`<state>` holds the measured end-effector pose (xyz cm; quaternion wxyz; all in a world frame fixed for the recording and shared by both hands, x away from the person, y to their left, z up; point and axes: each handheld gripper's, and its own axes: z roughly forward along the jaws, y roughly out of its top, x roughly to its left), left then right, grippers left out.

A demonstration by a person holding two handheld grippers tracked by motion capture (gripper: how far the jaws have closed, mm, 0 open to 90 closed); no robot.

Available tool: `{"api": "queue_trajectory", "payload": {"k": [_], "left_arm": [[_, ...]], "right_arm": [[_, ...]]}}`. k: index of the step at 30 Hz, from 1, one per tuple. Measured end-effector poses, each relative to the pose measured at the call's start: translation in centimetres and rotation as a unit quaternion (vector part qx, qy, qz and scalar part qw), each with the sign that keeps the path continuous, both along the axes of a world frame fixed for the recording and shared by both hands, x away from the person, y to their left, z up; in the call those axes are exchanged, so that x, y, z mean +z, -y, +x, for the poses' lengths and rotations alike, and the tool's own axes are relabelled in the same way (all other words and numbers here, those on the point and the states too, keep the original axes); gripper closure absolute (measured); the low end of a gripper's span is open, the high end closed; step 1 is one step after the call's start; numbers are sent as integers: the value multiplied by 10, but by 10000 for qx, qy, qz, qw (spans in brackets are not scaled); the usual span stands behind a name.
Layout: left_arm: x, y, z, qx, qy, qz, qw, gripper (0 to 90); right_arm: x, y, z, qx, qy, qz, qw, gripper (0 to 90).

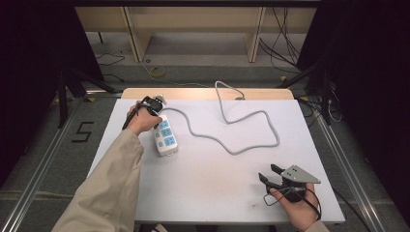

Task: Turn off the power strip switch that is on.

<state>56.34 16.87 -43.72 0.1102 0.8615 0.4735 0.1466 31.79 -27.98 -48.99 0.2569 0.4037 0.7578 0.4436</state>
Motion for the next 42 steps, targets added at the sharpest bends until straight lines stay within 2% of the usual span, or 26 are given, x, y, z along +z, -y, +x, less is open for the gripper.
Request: {"api": "queue_trajectory", "payload": {"k": [11, 28, 32, 33, 42], "left_arm": [[0, 3, -1, -50, 53, 113, 9999, 897], [0, 1, -1, -39, 36, 71, 10000, 897], [3, 2, -1, -34, 133, 58, 9999, 897], [3, 2, -2, -66, 80, 66, 9999, 897], [4, 1, -2, -39, 74, 34, 10000, 897]], "right_arm": [[0, 0, 0, -13, -11, 12, 10000, 419], [0, 0, 0, -12, -9, 12, 10000, 419], [0, 1, 0, -5, -22, 17, 10000, 419], [0, 0, 0, -2, -26, 14, 10000, 419], [0, 0, 0, -2, -27, 13, 10000, 419]]}}
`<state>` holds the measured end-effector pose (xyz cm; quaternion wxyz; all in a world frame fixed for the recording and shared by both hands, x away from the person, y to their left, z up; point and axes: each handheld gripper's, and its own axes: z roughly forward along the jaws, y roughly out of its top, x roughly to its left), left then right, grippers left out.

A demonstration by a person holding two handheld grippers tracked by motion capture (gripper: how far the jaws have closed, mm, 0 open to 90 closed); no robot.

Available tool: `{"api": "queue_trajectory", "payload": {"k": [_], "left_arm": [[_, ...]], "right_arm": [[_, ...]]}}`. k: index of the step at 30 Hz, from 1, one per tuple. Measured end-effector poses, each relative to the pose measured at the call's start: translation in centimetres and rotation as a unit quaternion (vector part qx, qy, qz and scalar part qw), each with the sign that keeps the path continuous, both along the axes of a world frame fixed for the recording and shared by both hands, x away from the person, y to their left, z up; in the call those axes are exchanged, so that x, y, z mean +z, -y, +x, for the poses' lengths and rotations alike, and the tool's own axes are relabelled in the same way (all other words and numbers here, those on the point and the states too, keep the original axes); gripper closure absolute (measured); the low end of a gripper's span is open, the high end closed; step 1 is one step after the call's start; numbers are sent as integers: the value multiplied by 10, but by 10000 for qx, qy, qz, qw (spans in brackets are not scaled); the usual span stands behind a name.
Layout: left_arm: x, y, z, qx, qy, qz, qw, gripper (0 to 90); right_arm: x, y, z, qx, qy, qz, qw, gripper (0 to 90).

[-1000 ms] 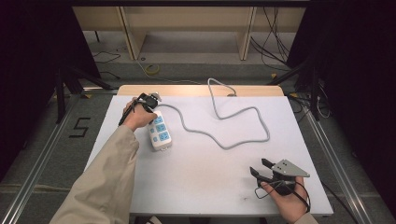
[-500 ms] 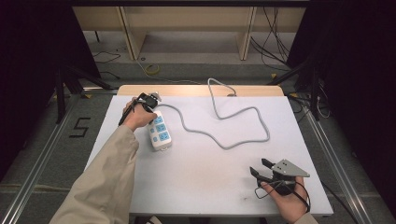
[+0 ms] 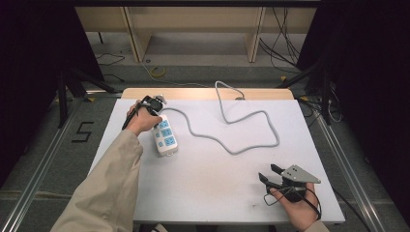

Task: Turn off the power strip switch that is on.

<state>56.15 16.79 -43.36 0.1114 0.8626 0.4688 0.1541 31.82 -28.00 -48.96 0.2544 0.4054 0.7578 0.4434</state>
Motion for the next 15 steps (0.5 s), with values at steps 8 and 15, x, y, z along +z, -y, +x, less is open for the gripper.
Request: {"api": "queue_trajectory", "payload": {"k": [8, 15], "left_arm": [[0, -2, -1, 43, 73, -42, 10000, 896], [11, -7, -6, 34, 318, -168, 9993, 894]], "right_arm": [[0, 0, 0, -8, 7, 15, 10000, 419], [0, 1, 0, -29, 19, 41, 10000, 419]]}}
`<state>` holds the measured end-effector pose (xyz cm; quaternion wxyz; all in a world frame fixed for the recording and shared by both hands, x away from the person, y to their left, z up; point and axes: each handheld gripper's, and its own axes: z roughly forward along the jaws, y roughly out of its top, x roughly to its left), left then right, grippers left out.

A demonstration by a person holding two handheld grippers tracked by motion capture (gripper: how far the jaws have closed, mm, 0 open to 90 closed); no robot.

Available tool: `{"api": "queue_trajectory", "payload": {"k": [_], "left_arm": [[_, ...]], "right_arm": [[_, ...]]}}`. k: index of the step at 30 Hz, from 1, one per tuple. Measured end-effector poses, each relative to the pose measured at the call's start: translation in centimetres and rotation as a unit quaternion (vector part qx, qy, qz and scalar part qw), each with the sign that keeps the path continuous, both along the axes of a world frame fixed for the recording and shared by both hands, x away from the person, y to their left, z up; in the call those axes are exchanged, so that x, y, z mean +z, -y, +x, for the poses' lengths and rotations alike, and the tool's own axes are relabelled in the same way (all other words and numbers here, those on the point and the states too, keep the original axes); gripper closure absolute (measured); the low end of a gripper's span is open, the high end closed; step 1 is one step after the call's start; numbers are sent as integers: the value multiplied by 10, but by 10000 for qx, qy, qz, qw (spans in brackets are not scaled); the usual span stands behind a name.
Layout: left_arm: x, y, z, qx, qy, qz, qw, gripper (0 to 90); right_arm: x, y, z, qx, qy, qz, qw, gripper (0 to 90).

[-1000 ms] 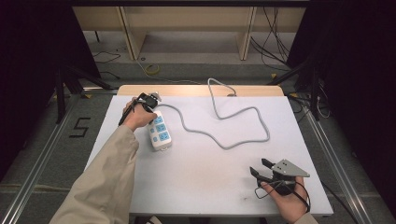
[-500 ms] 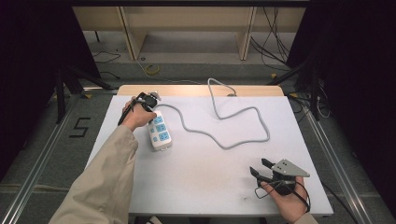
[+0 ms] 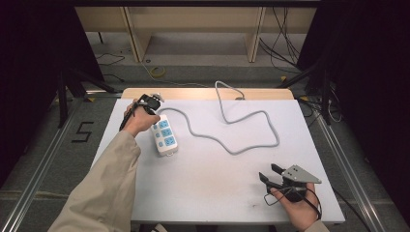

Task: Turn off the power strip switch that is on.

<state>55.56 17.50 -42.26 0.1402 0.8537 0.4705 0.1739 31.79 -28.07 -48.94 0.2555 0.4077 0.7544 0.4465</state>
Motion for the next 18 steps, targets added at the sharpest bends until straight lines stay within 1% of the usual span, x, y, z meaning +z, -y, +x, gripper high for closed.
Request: {"api": "queue_trajectory", "payload": {"k": [1, 4, 8, 11, 14, 18], "left_arm": [[1, -1, -1, -3, 33, -45, 10000, 894], [6, -3, -4, -18, 113, -144, 9998, 847], [10, -6, -9, -51, 226, -238, 9994, 836], [12, -7, -13, -50, 289, -366, 9989, 786], [16, -9, -17, -90, 374, -443, 9983, 745], [21, -9, -24, -102, 560, -605, 9965, 661]], "right_arm": [[0, 0, 0, 8, 13, -5, 10000, 419], [0, 0, 0, 3, 15, -18, 10000, 419], [0, 0, 0, 5, 14, -14, 10000, 419], [0, 0, 0, -3, 3, -6, 10000, 419], [0, 0, 0, -3, 4, 0, 10000, 419], [0, 0, 0, -3, 18, -15, 10000, 419]]}}
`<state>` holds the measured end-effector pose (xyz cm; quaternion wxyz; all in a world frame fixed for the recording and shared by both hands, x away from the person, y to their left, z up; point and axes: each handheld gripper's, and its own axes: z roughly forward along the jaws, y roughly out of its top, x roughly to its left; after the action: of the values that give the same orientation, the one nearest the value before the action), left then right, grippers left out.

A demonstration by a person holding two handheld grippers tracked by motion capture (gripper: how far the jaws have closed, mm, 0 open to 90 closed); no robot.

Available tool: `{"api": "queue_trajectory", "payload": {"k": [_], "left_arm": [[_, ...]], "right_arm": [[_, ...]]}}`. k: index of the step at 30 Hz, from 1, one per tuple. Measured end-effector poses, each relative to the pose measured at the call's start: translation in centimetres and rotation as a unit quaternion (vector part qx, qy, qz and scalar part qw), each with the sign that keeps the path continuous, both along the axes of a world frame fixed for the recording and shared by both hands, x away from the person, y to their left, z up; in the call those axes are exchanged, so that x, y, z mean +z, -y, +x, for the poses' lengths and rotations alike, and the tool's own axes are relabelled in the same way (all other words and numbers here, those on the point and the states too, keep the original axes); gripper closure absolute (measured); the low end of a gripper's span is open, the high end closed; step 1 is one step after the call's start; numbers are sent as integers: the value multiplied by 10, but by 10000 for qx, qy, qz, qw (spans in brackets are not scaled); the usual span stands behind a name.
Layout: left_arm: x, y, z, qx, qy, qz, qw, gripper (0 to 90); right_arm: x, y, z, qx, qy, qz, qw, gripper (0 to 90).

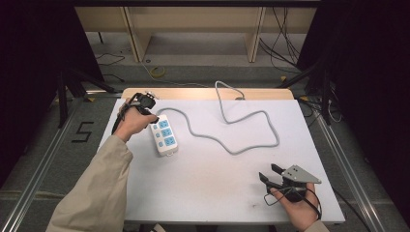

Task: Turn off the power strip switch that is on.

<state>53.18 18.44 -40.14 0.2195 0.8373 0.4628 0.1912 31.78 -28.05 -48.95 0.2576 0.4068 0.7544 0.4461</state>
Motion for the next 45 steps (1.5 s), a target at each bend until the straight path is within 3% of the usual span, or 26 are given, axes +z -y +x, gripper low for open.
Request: {"api": "queue_trajectory", "payload": {"k": [11, 24, 36, 45], "left_arm": [[1, -5, -14, 0, 306, -428, 9986, 513], [0, -7, -36, -168, 512, -984, 9937, 397], [-1, -2, -51, -456, 554, -1114, 9912, 365], [2, 4, -65, -580, 725, -1125, 9893, 352]], "right_arm": [[0, 0, 0, -4, -25, 12, 10000, 419], [0, 1, 0, -19, -20, 35, 10000, 419], [0, 1, 0, -22, -17, 37, 10000, 419], [0, 1, 0, -23, -10, 33, 10000, 419]]}}
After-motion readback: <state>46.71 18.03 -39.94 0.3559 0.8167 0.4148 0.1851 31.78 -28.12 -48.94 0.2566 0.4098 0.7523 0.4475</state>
